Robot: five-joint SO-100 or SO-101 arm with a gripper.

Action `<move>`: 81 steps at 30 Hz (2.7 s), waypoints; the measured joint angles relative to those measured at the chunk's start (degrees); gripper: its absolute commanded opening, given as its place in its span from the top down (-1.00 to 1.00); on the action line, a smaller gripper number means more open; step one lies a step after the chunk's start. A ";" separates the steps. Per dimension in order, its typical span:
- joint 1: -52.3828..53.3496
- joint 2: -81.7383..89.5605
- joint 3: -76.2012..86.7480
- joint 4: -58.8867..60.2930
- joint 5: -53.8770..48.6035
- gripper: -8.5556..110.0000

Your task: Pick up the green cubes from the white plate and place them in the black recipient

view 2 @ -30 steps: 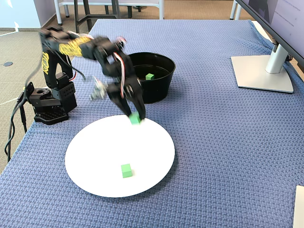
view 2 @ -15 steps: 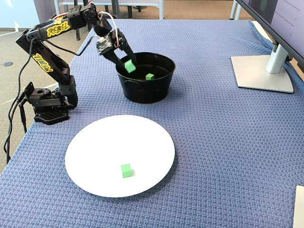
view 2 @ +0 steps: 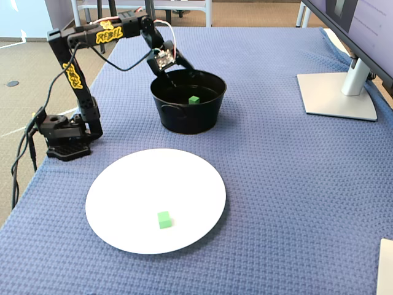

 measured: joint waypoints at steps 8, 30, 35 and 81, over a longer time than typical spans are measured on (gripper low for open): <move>8.79 14.59 0.00 4.92 -5.01 0.51; 59.33 3.52 7.29 -1.23 -36.74 0.83; 66.80 -7.73 6.33 -7.91 -49.39 0.74; 71.63 -41.31 -18.02 -18.11 -76.90 0.49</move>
